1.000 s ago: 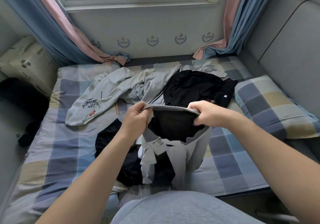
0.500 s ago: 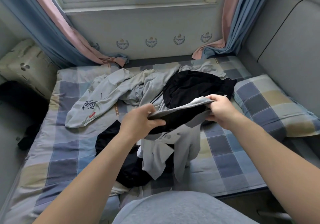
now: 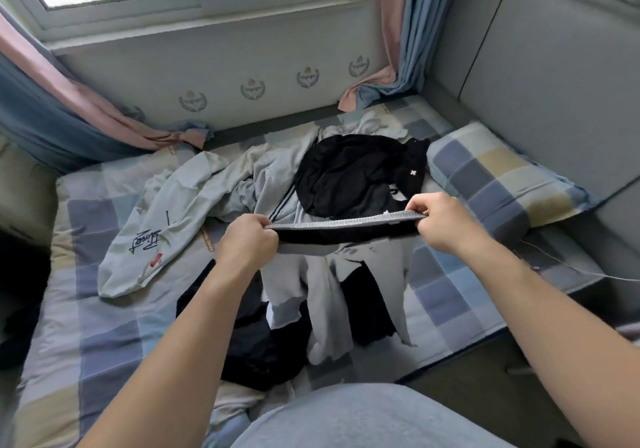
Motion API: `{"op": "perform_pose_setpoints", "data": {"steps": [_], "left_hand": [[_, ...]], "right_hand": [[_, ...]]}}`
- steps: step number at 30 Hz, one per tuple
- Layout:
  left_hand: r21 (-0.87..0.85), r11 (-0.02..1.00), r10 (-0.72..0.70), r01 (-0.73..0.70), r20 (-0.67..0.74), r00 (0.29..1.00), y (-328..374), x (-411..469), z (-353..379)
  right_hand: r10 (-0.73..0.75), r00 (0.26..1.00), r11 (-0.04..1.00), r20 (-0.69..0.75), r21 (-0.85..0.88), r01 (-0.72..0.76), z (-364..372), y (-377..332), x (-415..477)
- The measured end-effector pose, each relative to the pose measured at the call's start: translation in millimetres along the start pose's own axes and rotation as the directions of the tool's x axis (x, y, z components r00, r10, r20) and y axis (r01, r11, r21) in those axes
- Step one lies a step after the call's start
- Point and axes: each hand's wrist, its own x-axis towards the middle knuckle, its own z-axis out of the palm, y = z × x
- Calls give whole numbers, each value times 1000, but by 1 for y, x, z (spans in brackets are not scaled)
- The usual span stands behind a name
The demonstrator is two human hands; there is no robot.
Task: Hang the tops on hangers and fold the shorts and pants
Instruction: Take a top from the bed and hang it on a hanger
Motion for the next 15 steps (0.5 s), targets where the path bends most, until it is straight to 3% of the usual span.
{"op": "perform_pose_setpoints", "data": {"steps": [3, 6, 10, 15], "left_hand": [[-266, 962, -20, 57, 140, 990, -7, 2, 2], [-518, 826, -40, 223, 341, 939, -18, -3, 3], [-577, 769, 65, 275, 499, 864, -33, -16, 6], [-476, 854, 145, 212, 607, 781, -51, -41, 20]], "right_hand": [[72, 992, 939, 104, 329, -102, 16, -2, -32], [143, 985, 802, 99, 571, -174, 30, -9, -74], [184, 976, 618, 113, 759, -204, 45, -19, -135], [409, 909, 605, -80, 769, -205, 91, -38, -221]]}}
